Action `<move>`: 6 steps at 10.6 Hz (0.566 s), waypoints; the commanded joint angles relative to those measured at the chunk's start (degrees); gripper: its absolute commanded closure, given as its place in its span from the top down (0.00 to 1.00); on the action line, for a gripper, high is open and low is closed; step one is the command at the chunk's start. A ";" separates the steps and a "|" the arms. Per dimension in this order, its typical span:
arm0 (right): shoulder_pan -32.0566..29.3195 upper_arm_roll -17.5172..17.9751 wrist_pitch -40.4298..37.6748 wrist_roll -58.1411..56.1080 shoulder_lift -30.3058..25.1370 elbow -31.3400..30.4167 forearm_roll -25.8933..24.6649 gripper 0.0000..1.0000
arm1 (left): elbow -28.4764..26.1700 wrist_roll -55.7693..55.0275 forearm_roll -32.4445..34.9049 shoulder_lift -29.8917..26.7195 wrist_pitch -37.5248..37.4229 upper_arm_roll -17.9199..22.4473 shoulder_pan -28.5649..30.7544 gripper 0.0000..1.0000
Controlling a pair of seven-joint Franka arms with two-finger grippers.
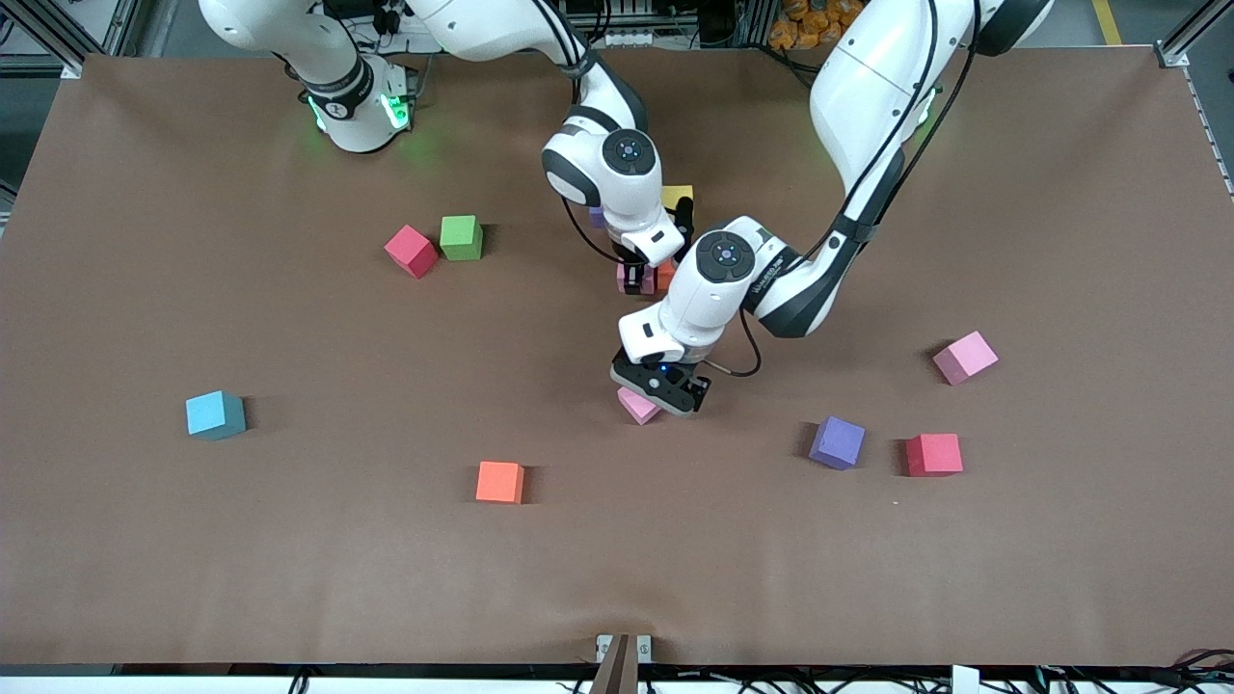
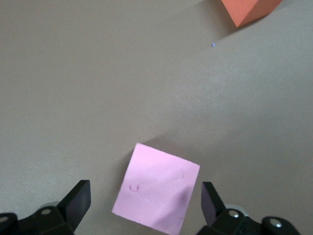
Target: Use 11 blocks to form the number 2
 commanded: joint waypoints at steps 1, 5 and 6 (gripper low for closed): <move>0.59 -0.20 0.14 -0.38 1.11 1.27 -0.23 0.54 | -1.99 -0.63 1.48 -1.33 -0.55 0.11 -1.11 1.00; 1.11 -0.20 0.14 0.06 0.94 1.18 0.04 0.54 | -2.52 3.66 1.57 -1.24 -0.55 0.19 -1.20 1.00; 1.29 -0.20 0.14 0.06 1.03 1.18 0.13 0.53 | -2.26 3.85 1.66 -1.24 -0.55 0.19 -1.20 1.00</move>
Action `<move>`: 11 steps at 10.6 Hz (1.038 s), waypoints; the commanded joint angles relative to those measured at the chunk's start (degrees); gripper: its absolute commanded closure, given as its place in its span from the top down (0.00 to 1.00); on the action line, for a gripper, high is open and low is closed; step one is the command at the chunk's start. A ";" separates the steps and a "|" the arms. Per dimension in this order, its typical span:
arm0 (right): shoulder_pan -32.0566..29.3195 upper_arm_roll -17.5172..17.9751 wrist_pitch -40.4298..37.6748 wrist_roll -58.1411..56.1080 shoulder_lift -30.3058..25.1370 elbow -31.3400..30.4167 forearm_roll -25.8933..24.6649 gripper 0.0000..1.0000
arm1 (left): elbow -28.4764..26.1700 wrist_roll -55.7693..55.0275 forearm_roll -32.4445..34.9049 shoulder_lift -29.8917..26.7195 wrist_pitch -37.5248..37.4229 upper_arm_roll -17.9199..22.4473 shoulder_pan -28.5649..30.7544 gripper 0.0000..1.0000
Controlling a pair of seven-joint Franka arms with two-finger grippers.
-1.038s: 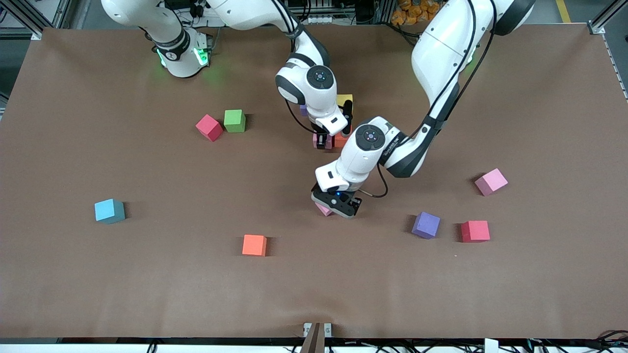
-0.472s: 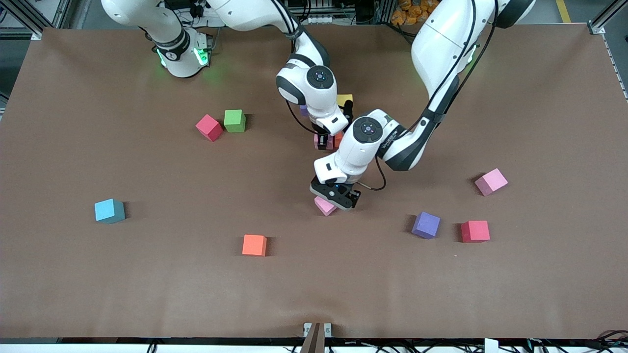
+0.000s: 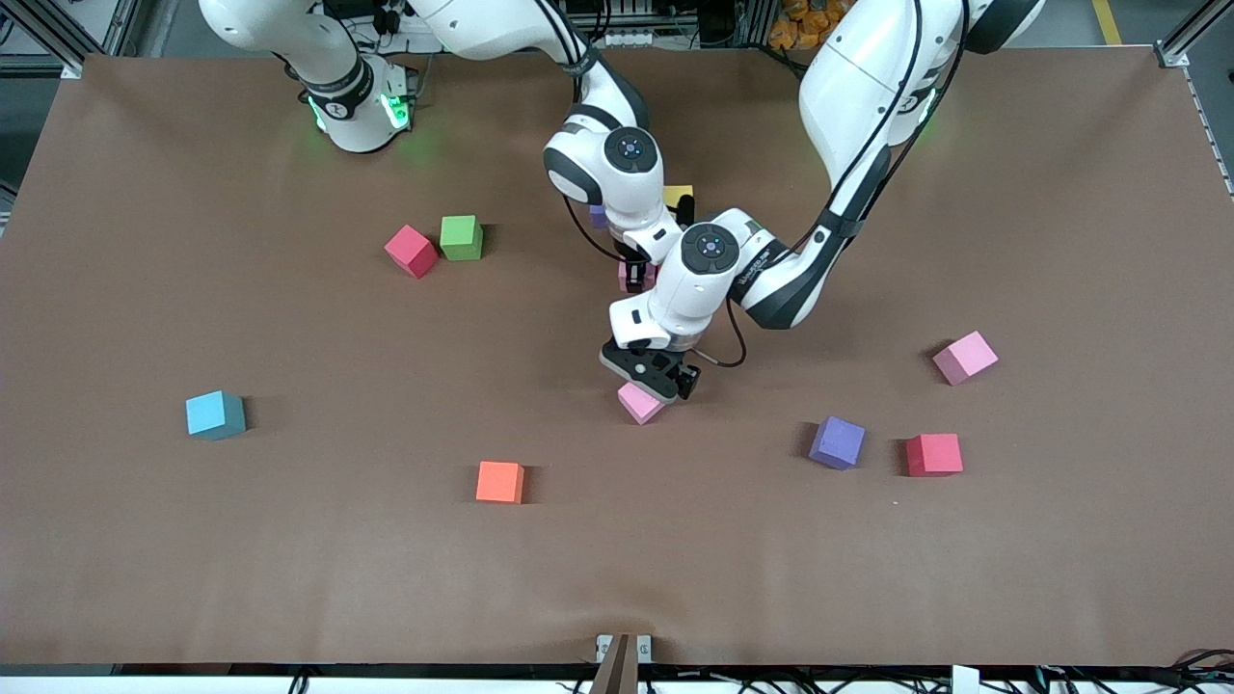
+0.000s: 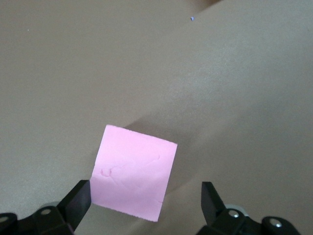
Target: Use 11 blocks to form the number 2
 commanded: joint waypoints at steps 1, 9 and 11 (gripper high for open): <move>0.92 -0.25 0.13 0.17 0.98 1.00 0.15 0.54 | -0.69 1.60 1.85 -1.05 -0.42 0.14 0.07 1.00; 0.48 -0.16 -0.05 0.70 0.54 1.00 0.68 1.00 | 0.19 3.36 1.94 -0.97 -0.42 0.14 0.16 1.00; 0.22 -0.16 -0.57 0.61 -0.16 0.65 0.68 1.00 | 0.37 12.10 1.68 -0.70 -0.42 0.23 1.47 1.00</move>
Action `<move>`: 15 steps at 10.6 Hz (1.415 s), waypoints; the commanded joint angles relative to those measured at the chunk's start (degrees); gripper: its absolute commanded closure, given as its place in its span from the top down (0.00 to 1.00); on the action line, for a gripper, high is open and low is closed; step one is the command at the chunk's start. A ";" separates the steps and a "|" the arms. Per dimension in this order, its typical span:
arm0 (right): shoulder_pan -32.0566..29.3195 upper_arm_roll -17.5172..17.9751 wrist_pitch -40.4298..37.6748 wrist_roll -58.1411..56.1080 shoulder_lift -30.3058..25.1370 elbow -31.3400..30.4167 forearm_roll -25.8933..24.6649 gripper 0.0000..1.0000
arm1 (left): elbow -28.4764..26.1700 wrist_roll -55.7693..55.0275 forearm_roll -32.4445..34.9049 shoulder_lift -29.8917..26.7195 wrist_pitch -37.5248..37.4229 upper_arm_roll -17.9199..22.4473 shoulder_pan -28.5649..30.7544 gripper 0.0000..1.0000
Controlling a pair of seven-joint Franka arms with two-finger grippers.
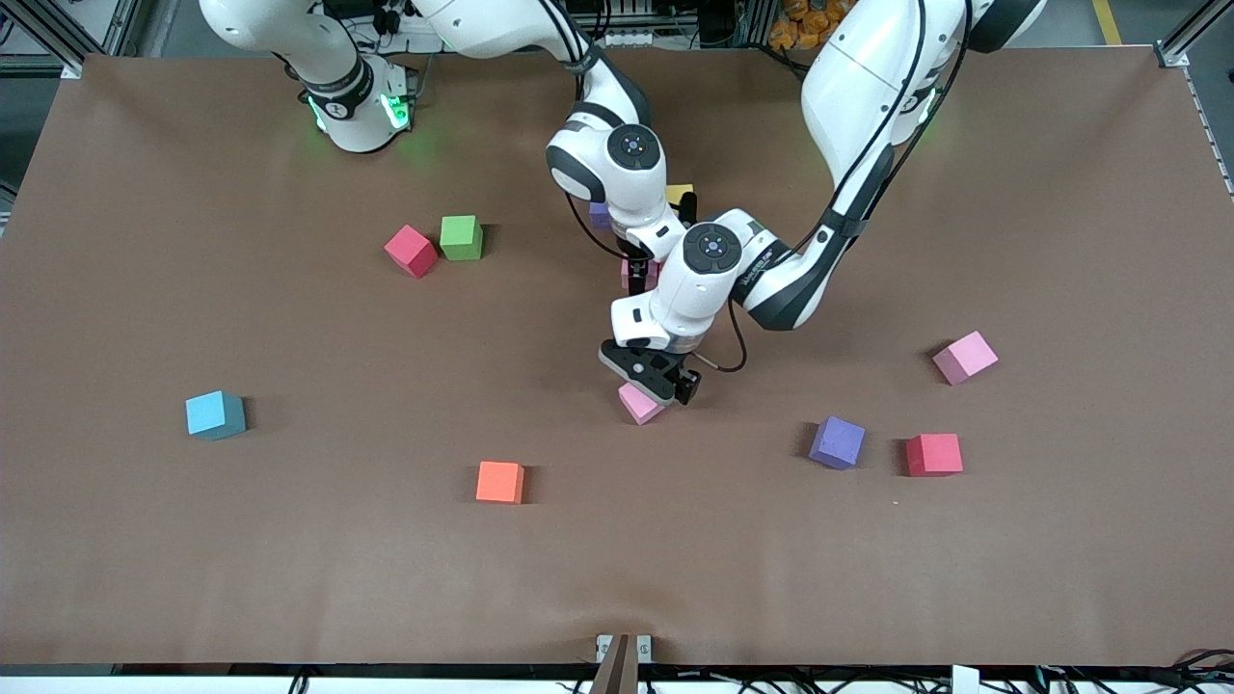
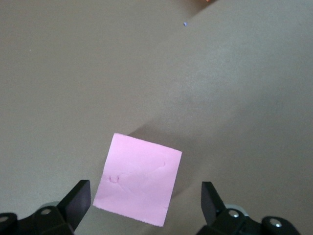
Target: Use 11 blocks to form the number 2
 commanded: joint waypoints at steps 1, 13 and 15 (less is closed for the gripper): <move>-0.11 -0.04 -0.77 0.41 -1.38 0.00 0.47 1.00 | -0.07 7.94 0.66 -0.46 -0.44 -0.13 2.18 1.00; -3.08 0.13 -8.38 -0.38 -18.24 -13.97 0.39 1.00 | 13.72 8.14 -2.25 3.41 -21.35 -0.30 -0.09 1.00; -5.63 0.04 -15.06 -3.09 -24.13 -15.63 0.39 1.00 | 16.09 8.14 -2.33 5.07 -21.79 -0.22 -0.79 1.00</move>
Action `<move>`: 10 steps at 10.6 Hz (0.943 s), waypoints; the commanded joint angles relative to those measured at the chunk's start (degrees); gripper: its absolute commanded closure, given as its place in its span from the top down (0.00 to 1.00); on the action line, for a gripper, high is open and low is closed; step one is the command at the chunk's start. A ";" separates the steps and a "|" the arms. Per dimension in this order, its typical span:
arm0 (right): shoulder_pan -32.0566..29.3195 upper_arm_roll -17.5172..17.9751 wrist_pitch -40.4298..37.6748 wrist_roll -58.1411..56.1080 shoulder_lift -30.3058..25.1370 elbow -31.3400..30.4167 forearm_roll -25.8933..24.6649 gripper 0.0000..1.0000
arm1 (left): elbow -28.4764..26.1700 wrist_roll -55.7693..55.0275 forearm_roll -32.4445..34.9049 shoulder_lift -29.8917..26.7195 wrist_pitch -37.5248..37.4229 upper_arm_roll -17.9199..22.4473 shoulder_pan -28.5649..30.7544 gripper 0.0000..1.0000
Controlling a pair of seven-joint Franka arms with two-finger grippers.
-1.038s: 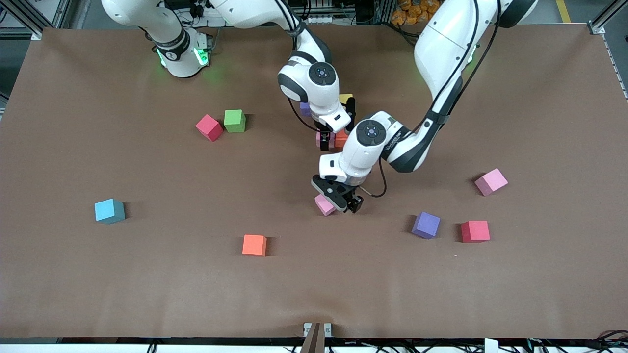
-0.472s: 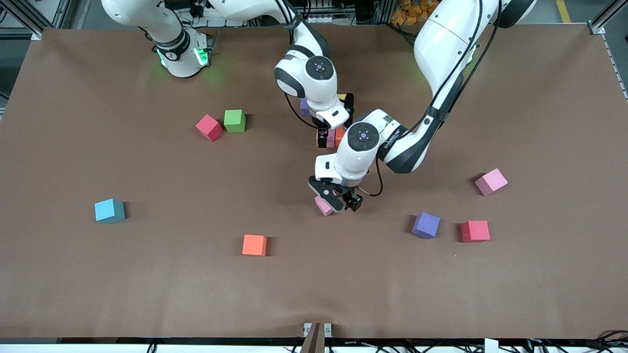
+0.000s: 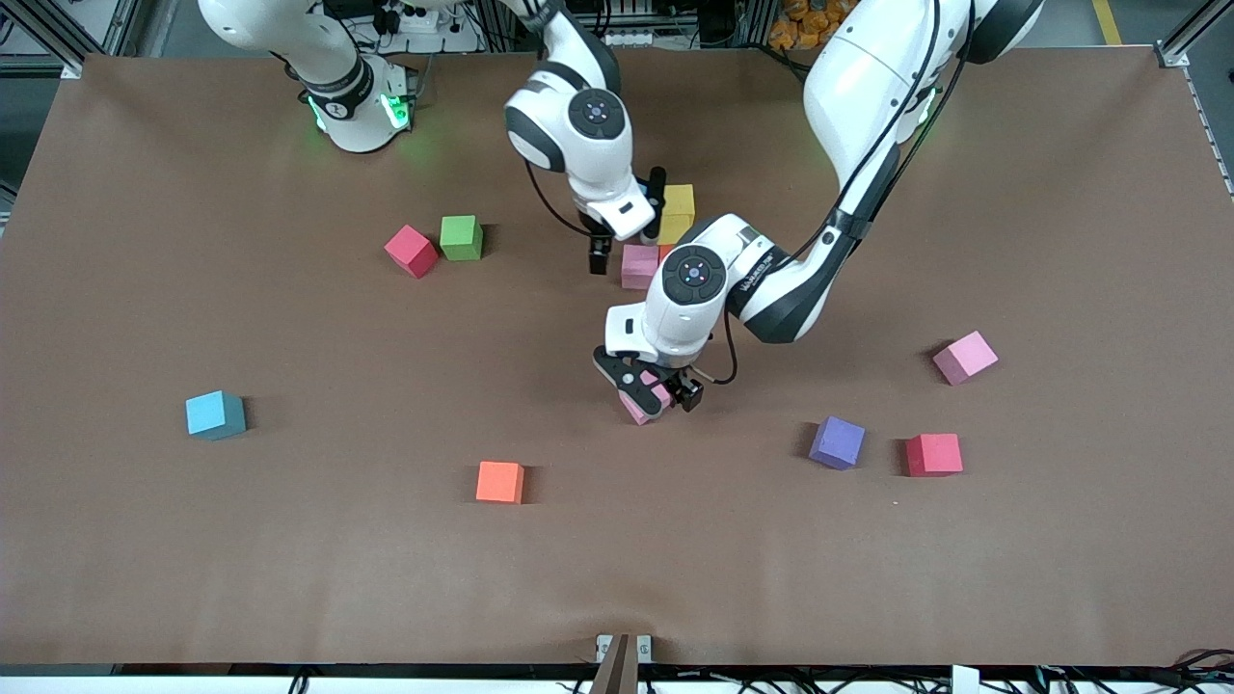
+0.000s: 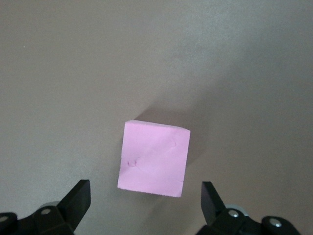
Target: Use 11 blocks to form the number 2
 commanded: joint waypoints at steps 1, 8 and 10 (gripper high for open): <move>-4.22 0.55 -5.89 -3.77 -10.50 -6.48 0.36 1.00 | 4.69 0.84 -1.24 3.19 -1.85 0.29 -1.00 1.00; -30.56 0.20 -23.14 -4.41 -17.13 2.53 0.18 1.00 | 5.76 1.02 -1.15 4.51 -2.20 0.38 -1.44 1.00; -37.60 0.20 -22.79 -2.40 -14.33 7.54 0.18 1.00 | 6.10 1.02 -1.07 5.39 -2.20 0.65 -1.44 1.00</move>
